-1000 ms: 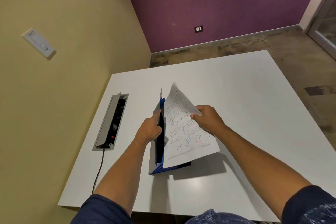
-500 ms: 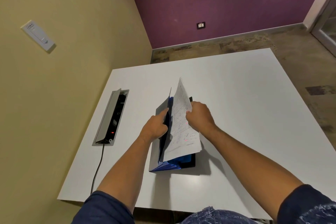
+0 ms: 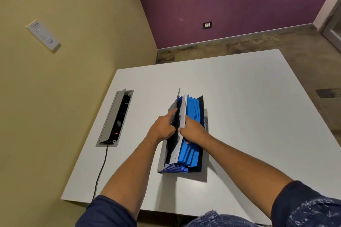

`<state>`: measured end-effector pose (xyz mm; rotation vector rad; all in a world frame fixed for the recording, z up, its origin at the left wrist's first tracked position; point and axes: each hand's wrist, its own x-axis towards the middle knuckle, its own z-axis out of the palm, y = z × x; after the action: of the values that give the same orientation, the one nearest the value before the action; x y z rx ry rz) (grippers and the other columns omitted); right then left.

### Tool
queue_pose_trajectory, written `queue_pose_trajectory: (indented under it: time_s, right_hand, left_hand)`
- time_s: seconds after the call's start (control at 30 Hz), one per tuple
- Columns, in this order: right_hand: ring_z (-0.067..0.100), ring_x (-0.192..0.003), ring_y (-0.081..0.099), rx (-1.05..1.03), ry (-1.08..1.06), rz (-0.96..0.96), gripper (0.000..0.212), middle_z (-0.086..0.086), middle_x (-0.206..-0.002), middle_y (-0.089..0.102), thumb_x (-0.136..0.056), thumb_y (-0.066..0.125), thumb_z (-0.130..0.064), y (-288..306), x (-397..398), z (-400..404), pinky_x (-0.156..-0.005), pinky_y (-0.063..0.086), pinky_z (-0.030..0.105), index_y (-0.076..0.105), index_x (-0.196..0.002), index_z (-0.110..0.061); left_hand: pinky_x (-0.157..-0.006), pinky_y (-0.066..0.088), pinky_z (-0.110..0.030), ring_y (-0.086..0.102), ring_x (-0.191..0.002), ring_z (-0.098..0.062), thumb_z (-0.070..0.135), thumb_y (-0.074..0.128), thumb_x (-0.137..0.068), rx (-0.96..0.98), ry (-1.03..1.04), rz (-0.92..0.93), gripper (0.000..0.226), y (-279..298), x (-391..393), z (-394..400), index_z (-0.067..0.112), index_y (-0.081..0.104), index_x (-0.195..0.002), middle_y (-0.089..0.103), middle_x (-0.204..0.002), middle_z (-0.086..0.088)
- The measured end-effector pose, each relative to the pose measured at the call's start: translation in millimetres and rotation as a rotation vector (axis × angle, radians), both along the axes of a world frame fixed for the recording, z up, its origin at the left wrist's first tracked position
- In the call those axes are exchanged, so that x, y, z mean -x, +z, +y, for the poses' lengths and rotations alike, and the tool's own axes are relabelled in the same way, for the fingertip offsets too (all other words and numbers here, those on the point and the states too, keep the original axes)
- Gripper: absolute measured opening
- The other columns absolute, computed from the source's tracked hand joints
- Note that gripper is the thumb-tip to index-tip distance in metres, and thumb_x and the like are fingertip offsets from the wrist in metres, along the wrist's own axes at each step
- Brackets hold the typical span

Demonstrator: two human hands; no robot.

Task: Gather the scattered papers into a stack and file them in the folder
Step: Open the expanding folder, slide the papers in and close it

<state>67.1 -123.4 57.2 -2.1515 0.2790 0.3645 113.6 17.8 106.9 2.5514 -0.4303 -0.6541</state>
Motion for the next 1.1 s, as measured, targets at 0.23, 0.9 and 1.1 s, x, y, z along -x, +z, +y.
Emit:
queue_pose_trajectory:
  time_s: [0.23,0.9,1.1]
  right_hand:
    - [0.026,-0.109,0.065,0.241,-0.063,-0.173,0.038,0.007,-0.115,0.064,-0.102,0.058,-0.038,-23.6,14.9,-24.0,-0.088,0.055,0.036,0.063,-0.131,-0.013]
    - [0.020,-0.074,0.072,-0.029,-0.596,0.033,0.011,0.004,-0.094,0.073,-0.098,0.065,-0.009,-99.8,91.5,-109.6,-0.072,0.065,0.042,0.073,-0.100,-0.016]
    - [0.022,-0.076,0.072,0.012,-0.607,0.024,0.018,0.000,-0.091,0.072,-0.095,0.066,-0.008,-109.1,95.5,-124.3,-0.071,0.064,0.044,0.073,-0.095,-0.024]
  left_hand:
    - [-0.097,0.056,-0.046,0.060,-0.126,-0.036,0.000,0.054,-0.094,0.031,-0.005,0.004,0.079,-6.6,6.6,-4.6,0.025,0.024,-0.162,0.054,-0.148,-0.014]
    - [-0.091,0.062,-0.039,0.069,-0.091,-0.024,0.017,0.061,-0.096,-0.245,-0.266,0.066,0.083,-66.7,66.3,-87.4,0.035,0.014,-0.161,0.066,-0.114,-0.008]
    - [-0.107,0.049,-0.051,0.055,-0.129,-0.039,0.017,0.061,-0.090,-0.287,-0.421,0.143,0.079,-92.2,78.5,-102.3,0.024,0.024,-0.159,0.051,-0.145,-0.016]
